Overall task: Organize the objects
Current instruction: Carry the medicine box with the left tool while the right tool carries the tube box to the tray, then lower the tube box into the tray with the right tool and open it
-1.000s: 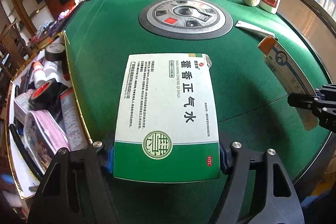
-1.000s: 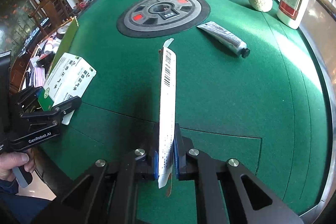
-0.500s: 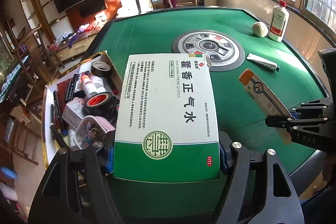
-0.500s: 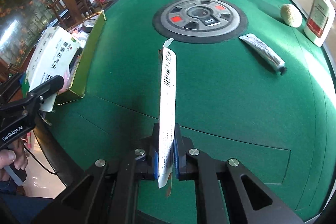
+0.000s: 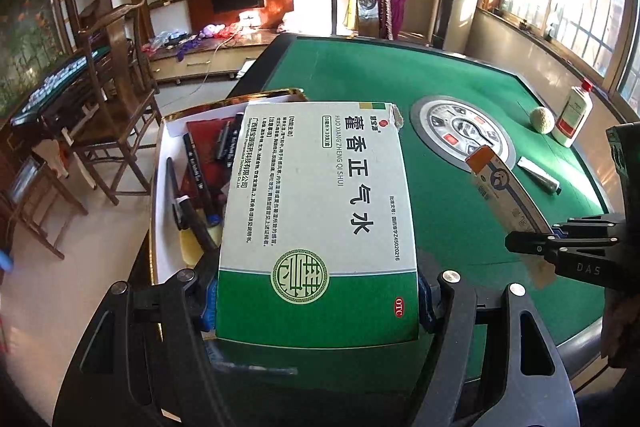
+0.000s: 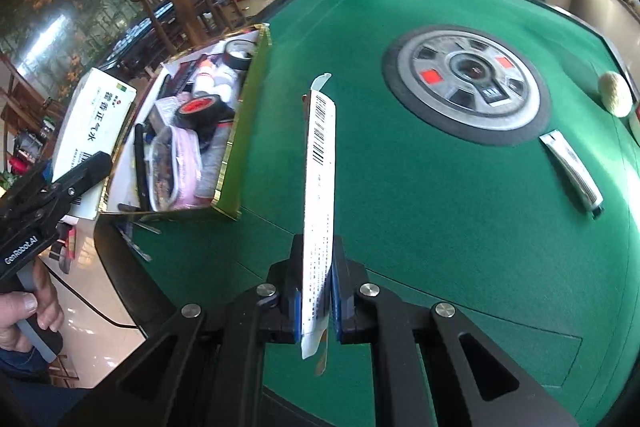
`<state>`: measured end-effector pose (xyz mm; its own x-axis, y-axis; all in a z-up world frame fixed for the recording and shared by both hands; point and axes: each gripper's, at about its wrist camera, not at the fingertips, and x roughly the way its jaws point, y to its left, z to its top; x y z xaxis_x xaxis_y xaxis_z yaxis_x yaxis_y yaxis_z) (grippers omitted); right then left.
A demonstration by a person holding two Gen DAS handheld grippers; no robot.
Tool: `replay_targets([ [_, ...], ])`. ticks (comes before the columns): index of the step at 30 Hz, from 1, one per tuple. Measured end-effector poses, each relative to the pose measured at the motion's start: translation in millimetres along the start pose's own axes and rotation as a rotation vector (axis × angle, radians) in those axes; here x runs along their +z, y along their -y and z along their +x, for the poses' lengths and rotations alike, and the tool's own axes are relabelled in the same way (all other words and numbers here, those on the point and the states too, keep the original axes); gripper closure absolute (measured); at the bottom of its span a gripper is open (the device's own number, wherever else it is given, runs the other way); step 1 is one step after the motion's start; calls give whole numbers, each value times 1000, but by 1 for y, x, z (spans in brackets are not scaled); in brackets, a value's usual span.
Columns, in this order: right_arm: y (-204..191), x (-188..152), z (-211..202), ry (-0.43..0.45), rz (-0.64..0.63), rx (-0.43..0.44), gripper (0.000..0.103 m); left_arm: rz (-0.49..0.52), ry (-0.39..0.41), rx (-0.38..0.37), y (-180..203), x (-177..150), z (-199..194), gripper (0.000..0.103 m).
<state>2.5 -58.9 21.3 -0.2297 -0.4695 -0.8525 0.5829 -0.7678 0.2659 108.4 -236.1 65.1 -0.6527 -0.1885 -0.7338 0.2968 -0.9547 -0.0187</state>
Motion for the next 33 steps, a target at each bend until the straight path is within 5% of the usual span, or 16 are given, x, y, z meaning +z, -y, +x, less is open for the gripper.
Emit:
replay_targets([
  [14,-110,64,43,-39,-129,98,95,-100,-40,16,-70,-8,17,32],
  [25,-164,146,93,-90,-188,105,95,-69,-90,-25,-78,-12,39,32],
  [33,-200,174,142,-152,-223,101,95,-86,-111,-27,-95,-8,52,32],
])
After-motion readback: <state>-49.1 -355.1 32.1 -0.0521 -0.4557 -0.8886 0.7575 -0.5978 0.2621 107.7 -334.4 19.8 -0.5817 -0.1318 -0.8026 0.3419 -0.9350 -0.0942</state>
